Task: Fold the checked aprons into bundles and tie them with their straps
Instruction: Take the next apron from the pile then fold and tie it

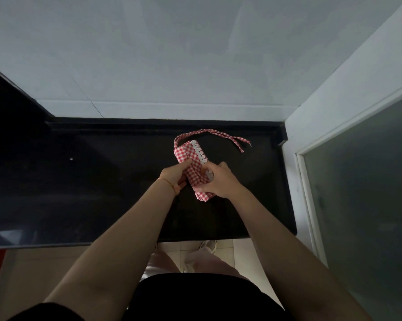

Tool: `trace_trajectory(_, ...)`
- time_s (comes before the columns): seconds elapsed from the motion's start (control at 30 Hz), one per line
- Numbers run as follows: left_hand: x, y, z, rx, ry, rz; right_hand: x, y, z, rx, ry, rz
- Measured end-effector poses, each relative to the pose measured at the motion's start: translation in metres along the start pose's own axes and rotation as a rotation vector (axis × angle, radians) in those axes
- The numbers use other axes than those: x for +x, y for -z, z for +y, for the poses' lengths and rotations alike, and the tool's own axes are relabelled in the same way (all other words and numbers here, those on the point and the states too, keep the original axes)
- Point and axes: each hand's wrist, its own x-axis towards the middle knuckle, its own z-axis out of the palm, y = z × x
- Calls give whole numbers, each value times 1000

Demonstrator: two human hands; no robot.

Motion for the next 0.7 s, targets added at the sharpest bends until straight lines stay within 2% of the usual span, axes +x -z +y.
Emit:
trace_trajectory(0.17,-2,-4,4,97,-44,-130,5,14,10,154,-28,-75)
trace_trajectory(0.3,1,-2,2,105,-63,-255,8,21,15,221,-6,-61)
trace_trajectory(0.47,1,-7,0,139,-116,-206,7,18,15,247,-46,-32)
trace_trajectory(0.6,1,-14,-4,118,-105,-149,3,9,10,196,-20,51)
trace_trajectory(0.7,1,-19,-4,129,-93,-134,4,8,10,118,-5,12)
